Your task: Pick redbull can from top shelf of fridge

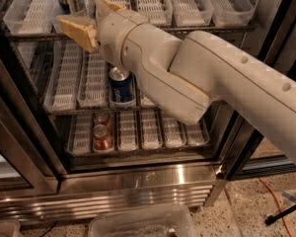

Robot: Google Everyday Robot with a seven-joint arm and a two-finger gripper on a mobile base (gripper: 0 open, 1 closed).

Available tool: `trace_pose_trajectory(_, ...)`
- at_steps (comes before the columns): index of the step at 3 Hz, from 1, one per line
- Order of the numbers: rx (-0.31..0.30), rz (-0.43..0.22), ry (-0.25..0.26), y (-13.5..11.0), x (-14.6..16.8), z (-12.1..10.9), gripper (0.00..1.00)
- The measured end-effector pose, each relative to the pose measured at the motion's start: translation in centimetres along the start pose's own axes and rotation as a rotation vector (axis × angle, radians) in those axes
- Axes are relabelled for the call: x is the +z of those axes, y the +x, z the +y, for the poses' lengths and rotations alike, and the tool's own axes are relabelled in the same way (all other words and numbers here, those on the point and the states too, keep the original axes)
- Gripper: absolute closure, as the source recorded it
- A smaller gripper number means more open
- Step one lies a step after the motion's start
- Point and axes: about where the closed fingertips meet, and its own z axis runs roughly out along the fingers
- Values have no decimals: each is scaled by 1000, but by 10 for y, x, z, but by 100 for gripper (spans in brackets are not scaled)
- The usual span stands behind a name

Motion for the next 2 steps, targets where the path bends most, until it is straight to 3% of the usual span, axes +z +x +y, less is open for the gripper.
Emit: trace_pose_trajectory(2,2,-11,28,-8,11,-12,36)
